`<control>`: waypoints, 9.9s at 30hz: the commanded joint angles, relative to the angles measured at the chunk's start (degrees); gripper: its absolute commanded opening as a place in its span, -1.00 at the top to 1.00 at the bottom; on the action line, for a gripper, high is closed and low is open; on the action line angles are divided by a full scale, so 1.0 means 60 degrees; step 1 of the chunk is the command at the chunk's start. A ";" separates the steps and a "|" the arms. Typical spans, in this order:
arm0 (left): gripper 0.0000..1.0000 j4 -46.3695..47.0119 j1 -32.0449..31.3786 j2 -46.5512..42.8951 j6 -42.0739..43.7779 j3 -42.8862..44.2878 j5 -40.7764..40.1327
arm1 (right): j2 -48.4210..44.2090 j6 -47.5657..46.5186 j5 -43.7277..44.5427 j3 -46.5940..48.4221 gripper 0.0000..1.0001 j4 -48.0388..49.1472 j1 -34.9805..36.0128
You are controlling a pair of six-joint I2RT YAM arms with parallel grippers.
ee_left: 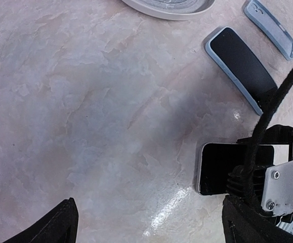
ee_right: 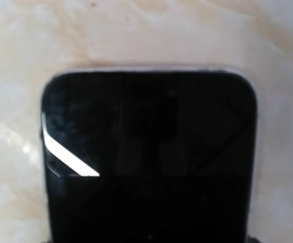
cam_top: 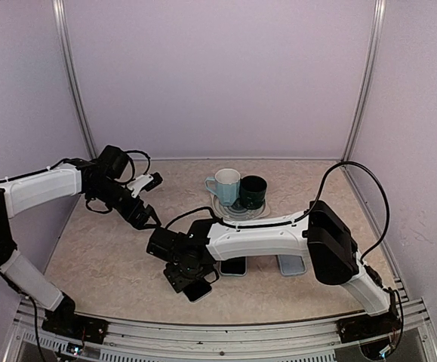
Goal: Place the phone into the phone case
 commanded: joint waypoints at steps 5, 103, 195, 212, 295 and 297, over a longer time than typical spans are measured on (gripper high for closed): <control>-0.94 0.0363 -0.0043 0.0776 -0.0490 0.0297 0.1064 | -0.1456 -0.0101 0.0935 -0.2380 -0.15 0.2322 0.0108; -0.96 0.0219 -0.0901 0.2142 -0.0202 0.2131 0.0994 | -0.8100 0.3199 0.2551 -1.2457 0.08 0.5153 -0.1597; -0.01 0.2610 -0.6266 0.7654 -0.2139 0.6362 -0.0370 | -1.1359 0.5212 -0.2291 -1.4968 0.51 0.5949 -0.1676; 0.00 0.2235 -0.6723 0.7413 -0.2063 0.6037 0.0197 | -1.1164 0.5065 -0.1930 -1.4719 0.51 0.6148 -0.1694; 0.26 0.2069 -0.5852 0.5779 -0.1332 0.4618 0.0242 | -1.0477 0.1084 -0.3909 -1.2862 0.08 0.4598 -0.5311; 0.32 0.2062 -0.5654 0.5892 -0.1715 0.4602 0.0150 | -0.9749 0.0391 -0.4140 -1.2481 0.16 0.5071 -0.5743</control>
